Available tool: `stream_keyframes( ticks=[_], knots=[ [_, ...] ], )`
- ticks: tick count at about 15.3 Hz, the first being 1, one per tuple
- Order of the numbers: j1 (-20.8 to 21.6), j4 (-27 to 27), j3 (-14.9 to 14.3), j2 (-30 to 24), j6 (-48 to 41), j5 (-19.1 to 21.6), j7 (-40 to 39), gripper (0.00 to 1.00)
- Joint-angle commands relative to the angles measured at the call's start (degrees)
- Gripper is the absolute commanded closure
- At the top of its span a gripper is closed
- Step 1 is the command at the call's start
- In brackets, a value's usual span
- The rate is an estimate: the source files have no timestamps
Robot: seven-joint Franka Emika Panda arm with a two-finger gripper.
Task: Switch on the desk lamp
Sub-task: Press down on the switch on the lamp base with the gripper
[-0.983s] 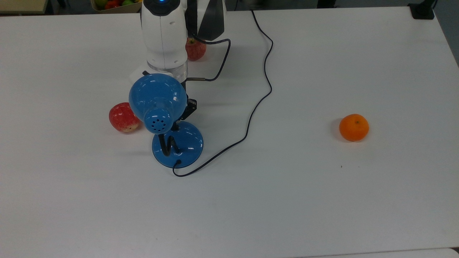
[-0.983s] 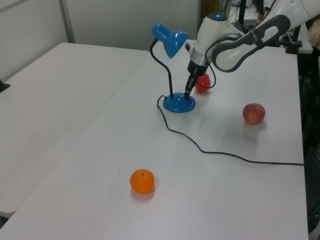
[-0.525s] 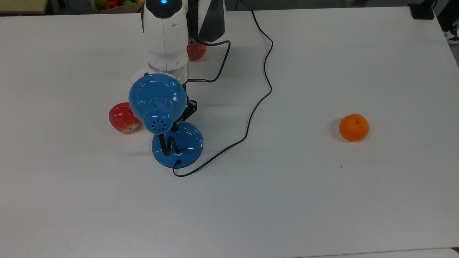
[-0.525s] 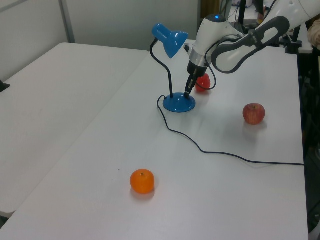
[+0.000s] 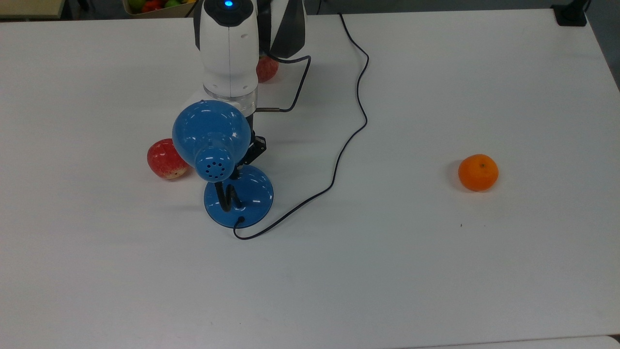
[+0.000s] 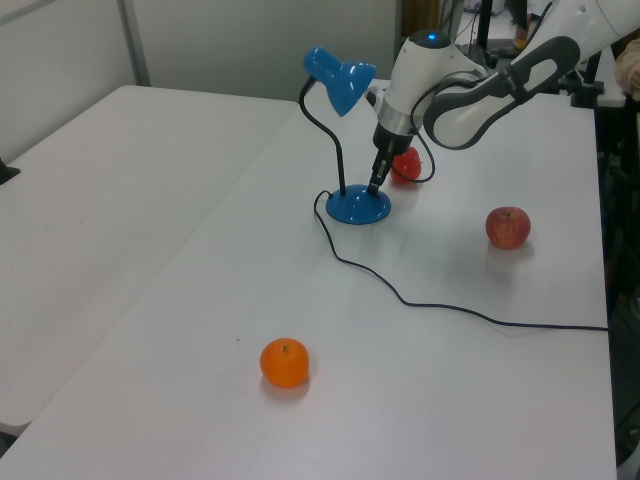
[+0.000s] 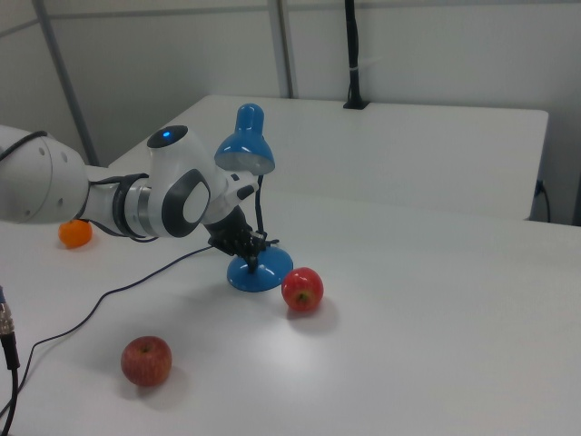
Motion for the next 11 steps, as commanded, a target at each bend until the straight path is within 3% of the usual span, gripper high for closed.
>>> stream_keyframes(
  ticks=[1,8,11],
  knots=[
    [0.1,0.7,-0.5,2.2,3.5,-1.0,-1.0,1.0],
    [0.1,0.2,-0.5,1.1,2.3,-0.9,-0.8,1.0],
    [0.2,0.1,-0.5,-1.9,-6.2,-0.8,-0.7,1.0]
  ],
)
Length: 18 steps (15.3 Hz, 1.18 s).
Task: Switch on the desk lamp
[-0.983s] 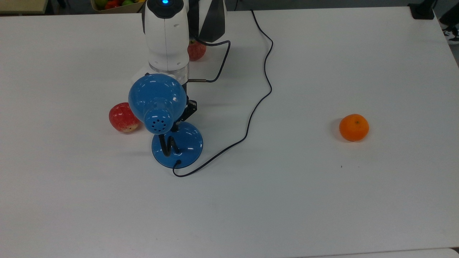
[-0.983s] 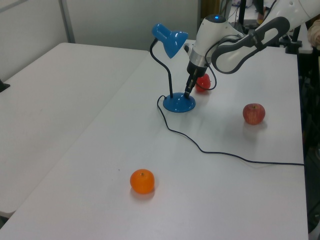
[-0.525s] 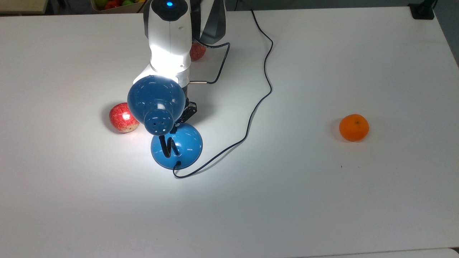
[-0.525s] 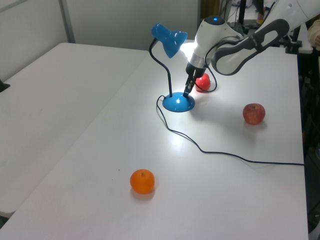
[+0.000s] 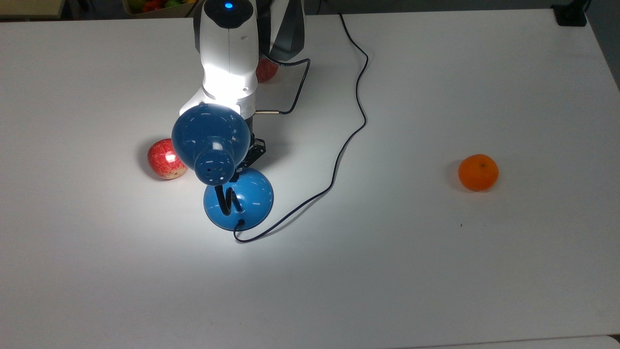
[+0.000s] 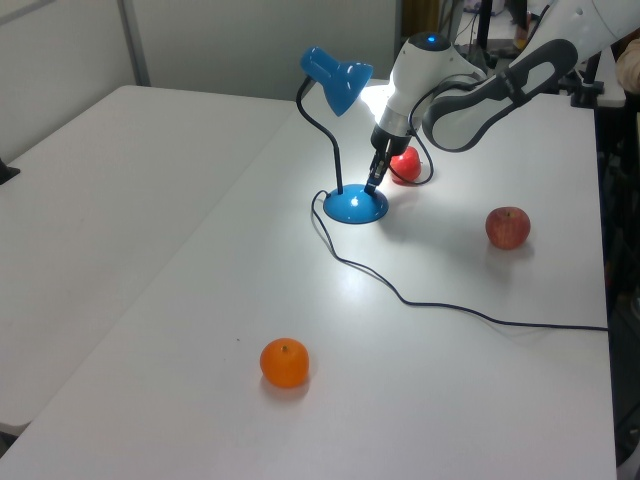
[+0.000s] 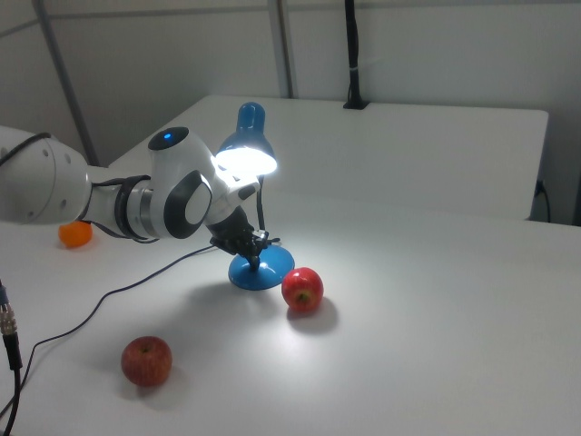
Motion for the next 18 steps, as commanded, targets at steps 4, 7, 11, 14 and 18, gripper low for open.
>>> stream_keyframes(
  ticks=[4,7,11,14,18],
  knots=[
    [0.7,-0.3,-0.4,-7.8,-21.1,0.1,-0.6,1.0],
    [0.8,-0.2,-0.4,-12.4,-31.8,0.2,3.4,1.0],
    [1.0,0.2,0.3,-20.0,-40.4,1.7,4.4,1.0],
    [0.9,0.5,0.0,-26.2,-45.3,4.4,3.8,1.0],
    [1.1,3.9,-0.4,-30.0,-52.6,6.8,3.3,0.97]
  ],
)
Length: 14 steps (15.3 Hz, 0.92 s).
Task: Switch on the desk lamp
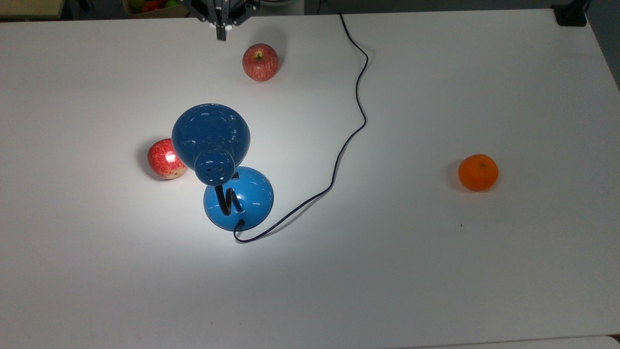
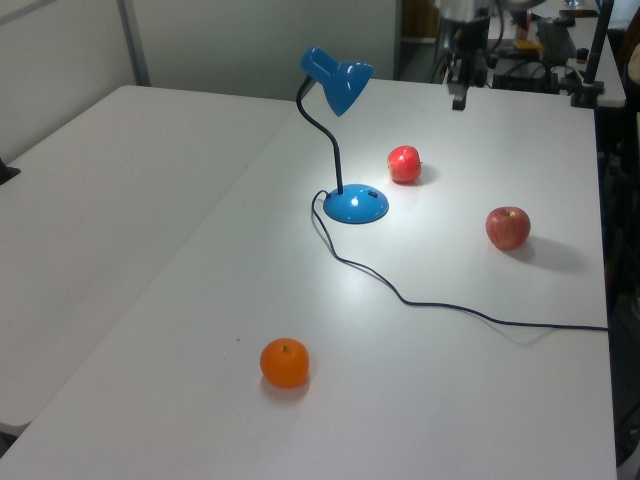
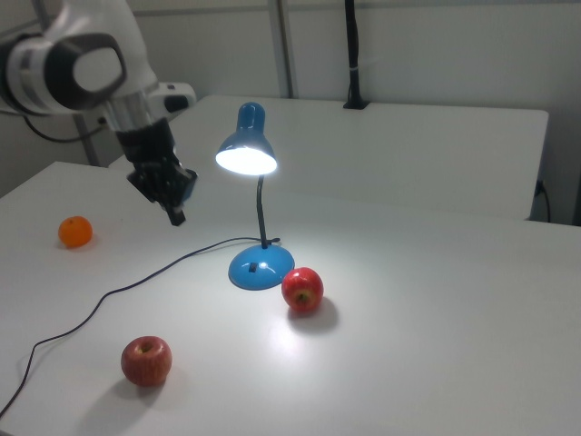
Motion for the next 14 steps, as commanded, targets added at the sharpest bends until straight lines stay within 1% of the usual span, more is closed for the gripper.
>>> stream_keyframes(
  ticks=[1,2,3,4,5,6,7,8,10,14],
  knots=[
    [0.6,3.5,-0.7,-2.7,-6.5,3.1,0.2,0.97],
    [1.0,4.7,-0.9,-2.7,-7.3,4.0,0.2,0.95],
    [1.7,4.8,-1.2,-2.7,-7.4,4.3,0.2,0.91],
    [2.6,5.1,-1.9,-2.7,-7.5,4.3,0.2,0.8],
    [3.6,5.2,-3.1,-2.7,-7.4,4.3,0.2,0.6],
    [4.8,5.2,-4.4,-2.6,-7.5,4.3,0.2,0.35],
    [5.3,5.2,-5.0,-2.5,-7.4,4.2,0.2,0.1],
    [5.4,5.2,-5.1,-2.4,-7.4,4.1,0.2,0.0],
    [5.4,5.0,-4.8,-2.3,-7.4,3.4,0.2,0.0],
    [5.4,4.9,-4.8,-2.4,-7.5,3.3,0.1,0.0]
  ],
)
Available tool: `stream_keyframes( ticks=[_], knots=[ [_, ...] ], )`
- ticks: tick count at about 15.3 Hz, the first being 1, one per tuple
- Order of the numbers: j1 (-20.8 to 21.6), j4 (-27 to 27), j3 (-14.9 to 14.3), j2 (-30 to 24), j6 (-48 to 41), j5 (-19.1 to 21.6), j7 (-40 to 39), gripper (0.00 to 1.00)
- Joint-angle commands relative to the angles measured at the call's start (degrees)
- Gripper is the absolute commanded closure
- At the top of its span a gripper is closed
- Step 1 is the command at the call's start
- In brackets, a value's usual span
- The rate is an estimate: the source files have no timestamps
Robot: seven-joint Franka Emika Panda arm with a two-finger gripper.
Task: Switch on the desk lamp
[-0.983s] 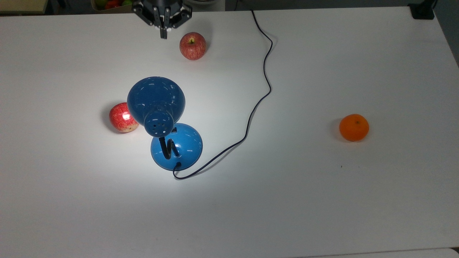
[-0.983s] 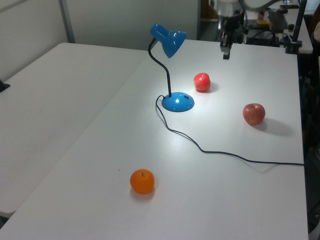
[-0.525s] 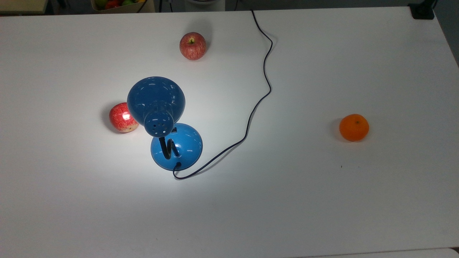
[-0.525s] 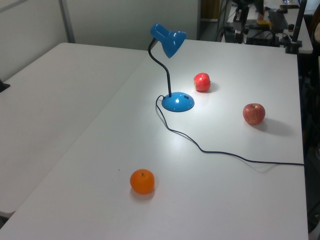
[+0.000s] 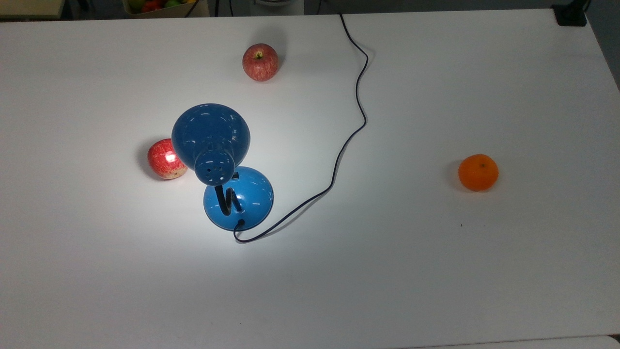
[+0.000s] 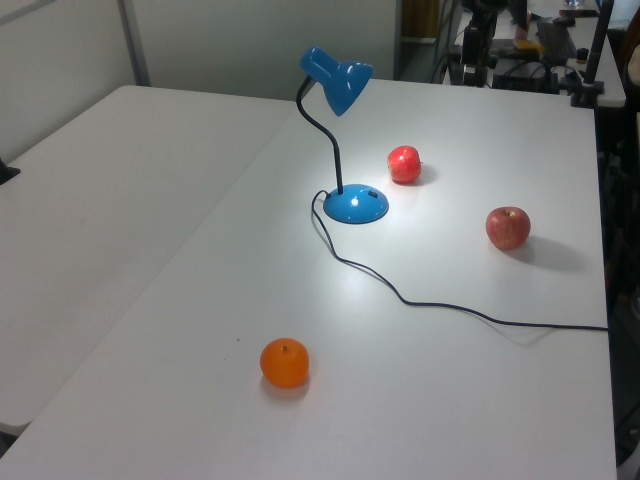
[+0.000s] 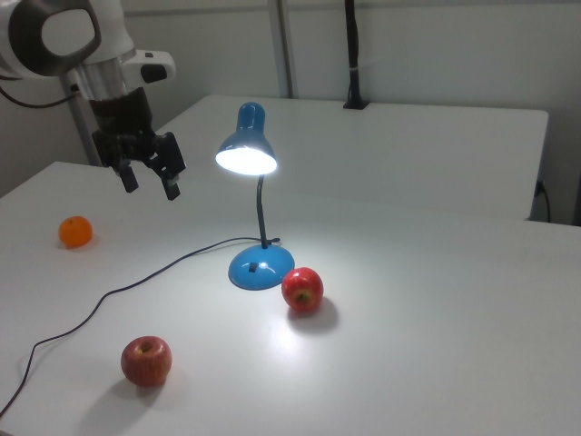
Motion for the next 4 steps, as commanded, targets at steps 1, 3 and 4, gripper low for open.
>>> stream_keyframes(
  ticks=[1,3,4],
  knots=[
    [1.4,0.8,-1.0,0.2,-1.4,-0.6,0.2,0.0],
    [1.4,1.0,-0.8,0.4,-2.2,-1.1,0.2,0.0],
    [1.4,0.9,-0.7,0.4,-2.3,-1.1,0.2,0.0]
  ],
)
